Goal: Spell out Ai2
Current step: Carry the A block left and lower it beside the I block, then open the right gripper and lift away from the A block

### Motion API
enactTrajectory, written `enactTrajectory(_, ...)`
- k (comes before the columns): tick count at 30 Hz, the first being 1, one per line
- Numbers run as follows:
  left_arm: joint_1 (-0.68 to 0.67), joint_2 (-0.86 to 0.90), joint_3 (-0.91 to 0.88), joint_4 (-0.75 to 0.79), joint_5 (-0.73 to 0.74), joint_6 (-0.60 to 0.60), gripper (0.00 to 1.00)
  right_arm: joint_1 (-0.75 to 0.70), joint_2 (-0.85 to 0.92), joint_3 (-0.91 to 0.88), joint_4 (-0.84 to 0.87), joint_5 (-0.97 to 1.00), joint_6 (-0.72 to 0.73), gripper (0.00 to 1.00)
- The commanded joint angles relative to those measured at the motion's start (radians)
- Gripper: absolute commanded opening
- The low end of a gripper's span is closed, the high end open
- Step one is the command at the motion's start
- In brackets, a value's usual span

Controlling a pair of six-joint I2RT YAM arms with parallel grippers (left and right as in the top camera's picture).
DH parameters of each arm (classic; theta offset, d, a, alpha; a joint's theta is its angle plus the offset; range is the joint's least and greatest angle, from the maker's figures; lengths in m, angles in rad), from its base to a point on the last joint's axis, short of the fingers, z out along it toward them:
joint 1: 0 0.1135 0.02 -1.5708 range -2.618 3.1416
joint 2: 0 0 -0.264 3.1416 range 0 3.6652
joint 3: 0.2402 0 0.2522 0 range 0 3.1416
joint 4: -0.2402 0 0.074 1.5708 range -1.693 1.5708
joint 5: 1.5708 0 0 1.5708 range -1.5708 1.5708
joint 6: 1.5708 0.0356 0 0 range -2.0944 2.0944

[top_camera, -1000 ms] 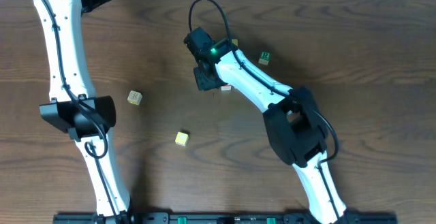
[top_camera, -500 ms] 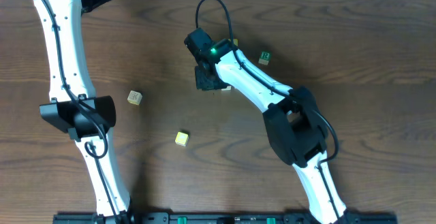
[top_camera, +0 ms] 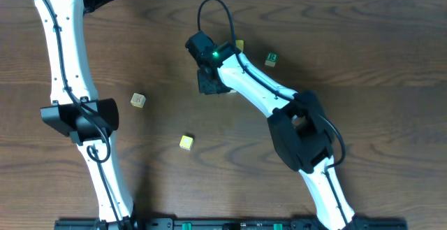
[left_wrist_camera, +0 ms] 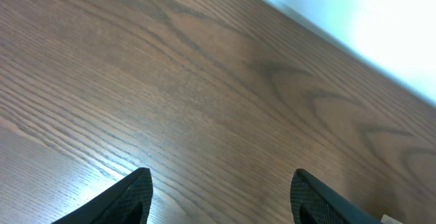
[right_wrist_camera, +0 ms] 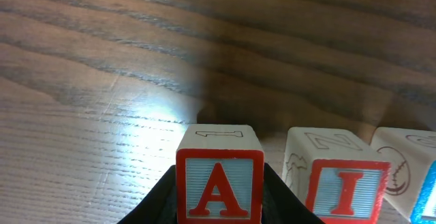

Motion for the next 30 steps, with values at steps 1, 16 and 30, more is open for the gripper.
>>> enactTrajectory(1, 0.0, -0.005, 0.011, 0.001, 0.007, 0.014, 0.66, 0.008, 0.022, 0.015, 0.0, 0.031, 0.016, 0.01)
enactTrajectory(16, 0.001, -0.005, 0.011, 0.001, 0.007, 0.014, 0.66, 0.009, 0.022, 0.006, 0.011, 0.043, 0.016, 0.33)
enactTrajectory(30, 0.001, -0.005, 0.011, 0.001, 0.007, 0.014, 0.66, 0.008, 0.022, 0.006, 0.026, 0.047, 0.016, 0.45)
